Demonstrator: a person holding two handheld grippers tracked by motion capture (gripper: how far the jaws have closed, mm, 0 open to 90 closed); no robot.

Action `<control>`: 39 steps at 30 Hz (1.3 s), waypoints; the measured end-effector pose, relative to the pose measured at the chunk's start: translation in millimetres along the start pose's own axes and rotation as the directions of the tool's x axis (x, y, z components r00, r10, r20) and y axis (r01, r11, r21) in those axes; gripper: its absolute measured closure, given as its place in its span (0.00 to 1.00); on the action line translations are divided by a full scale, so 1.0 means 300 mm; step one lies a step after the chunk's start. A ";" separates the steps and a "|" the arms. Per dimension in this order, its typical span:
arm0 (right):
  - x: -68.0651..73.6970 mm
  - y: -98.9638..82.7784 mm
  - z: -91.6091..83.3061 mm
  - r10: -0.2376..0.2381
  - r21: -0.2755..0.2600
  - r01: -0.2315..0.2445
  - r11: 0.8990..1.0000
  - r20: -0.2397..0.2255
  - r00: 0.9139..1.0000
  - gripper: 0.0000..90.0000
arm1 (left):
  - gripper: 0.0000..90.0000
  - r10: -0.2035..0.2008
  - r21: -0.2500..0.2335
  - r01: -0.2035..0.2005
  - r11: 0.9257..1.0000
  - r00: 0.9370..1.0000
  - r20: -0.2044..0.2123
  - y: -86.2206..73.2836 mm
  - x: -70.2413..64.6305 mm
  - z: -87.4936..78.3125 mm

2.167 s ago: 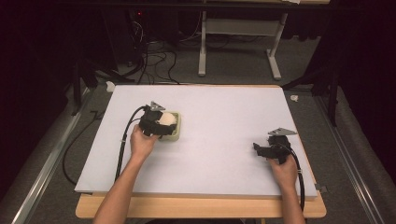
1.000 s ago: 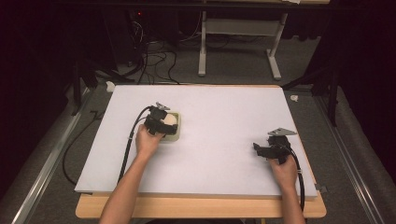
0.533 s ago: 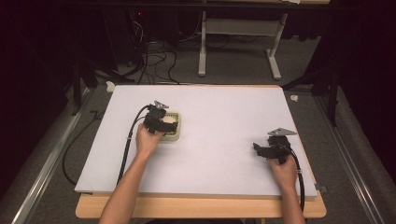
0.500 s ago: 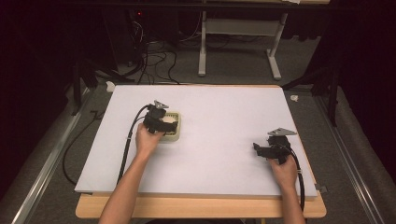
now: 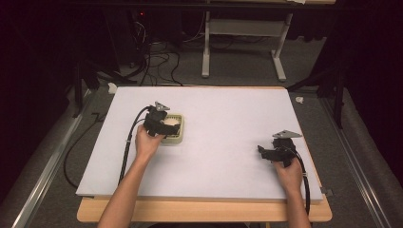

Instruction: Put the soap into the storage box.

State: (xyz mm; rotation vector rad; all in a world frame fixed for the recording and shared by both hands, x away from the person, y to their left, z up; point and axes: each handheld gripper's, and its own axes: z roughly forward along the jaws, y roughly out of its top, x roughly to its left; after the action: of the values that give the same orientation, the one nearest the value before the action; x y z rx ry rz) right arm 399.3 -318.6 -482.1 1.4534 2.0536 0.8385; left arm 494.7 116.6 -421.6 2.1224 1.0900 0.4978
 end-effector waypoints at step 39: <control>0.000 0.000 0.000 0.003 0.001 -0.003 1.000 -0.001 1.000 0.26 | 0.21 -0.045 -0.095 0.047 0.994 0.999 0.018 -0.092 0.059 -0.175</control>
State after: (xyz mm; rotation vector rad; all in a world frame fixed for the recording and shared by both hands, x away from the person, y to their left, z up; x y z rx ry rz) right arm 399.5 -318.7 -482.1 1.4566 2.0539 0.8400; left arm 457.8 163.6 -405.0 2.0109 1.0829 0.5007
